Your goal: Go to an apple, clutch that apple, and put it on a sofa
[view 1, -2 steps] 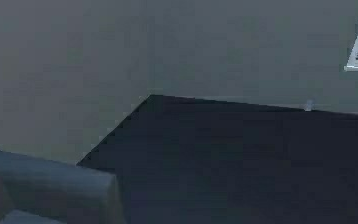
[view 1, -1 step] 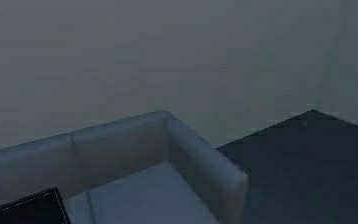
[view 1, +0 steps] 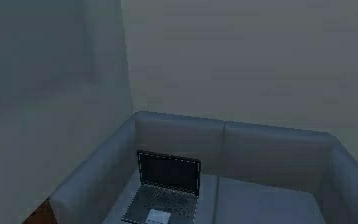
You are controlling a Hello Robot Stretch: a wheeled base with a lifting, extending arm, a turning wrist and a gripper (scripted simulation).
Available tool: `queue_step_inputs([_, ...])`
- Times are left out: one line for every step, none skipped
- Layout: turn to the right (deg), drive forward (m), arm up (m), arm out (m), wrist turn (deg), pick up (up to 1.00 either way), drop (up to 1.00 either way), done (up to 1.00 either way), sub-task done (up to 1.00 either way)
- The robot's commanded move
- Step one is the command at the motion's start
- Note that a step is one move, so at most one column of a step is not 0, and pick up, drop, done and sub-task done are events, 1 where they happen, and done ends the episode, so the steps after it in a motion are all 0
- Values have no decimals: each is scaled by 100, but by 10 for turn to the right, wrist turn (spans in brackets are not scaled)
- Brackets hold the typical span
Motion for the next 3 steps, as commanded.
queue_step_inputs([-150, 0, 0, 0, 0, 0, 0, 0, 0])
queue_step_inputs([450, 0, 0, 0, 0, 0, 0, 0, 0])
queue_step_inputs([450, 0, 0, 0, 0, 0, 0, 0, 0])
